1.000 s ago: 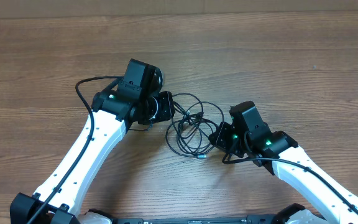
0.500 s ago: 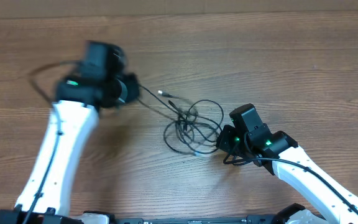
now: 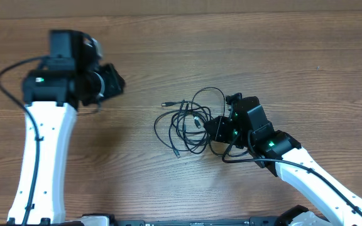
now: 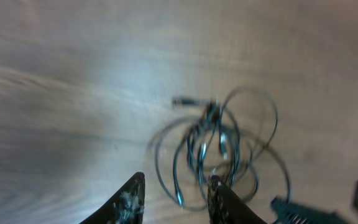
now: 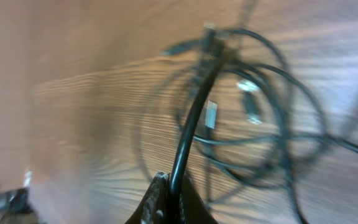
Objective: Untangle cables
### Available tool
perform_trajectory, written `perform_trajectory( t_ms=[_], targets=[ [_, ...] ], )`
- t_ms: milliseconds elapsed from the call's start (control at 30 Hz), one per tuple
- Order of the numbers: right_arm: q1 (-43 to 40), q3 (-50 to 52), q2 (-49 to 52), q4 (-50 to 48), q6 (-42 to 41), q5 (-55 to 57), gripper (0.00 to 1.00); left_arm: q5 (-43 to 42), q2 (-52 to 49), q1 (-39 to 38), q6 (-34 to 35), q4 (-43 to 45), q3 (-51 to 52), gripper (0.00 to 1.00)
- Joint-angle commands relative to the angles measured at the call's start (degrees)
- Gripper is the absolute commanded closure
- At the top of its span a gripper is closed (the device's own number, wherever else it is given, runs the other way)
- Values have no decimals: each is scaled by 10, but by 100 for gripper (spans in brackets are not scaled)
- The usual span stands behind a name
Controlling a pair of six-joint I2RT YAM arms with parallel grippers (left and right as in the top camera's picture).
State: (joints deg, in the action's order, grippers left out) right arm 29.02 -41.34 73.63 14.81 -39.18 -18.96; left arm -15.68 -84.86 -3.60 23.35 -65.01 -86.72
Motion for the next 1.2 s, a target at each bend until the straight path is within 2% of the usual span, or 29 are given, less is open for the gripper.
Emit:
perform_trajectory(
  t_ms=[0, 133, 267, 533, 667, 867, 1167],
  targets=[
    [0, -3, -2, -42, 27, -71, 96, -11, -3, -40, -15, 2, 42, 65],
    [0, -3, -2, -157, 28, -137, 96, -12, -3, -82, -14, 28, 85, 64],
    [-2, -3, -2, -261, 0, -140, 96, -19, -3, -104, -11, 40, 103, 62],
    [-16, -3, -2, -353, -76, -106, 96, -27, -3, -116, -11, 40, 105, 47],
    [-18, -3, -2, -433, -108, -105, 96, -58, -12, -120, -11, 43, 105, 46],
    [-18, -3, -2, -478, -155, -121, 96, -73, -35, -123, -10, 46, 105, 46],
    [-18, -3, -2, -515, -198, -171, 96, -114, -69, -132, -8, 103, 105, 46]
  ],
)
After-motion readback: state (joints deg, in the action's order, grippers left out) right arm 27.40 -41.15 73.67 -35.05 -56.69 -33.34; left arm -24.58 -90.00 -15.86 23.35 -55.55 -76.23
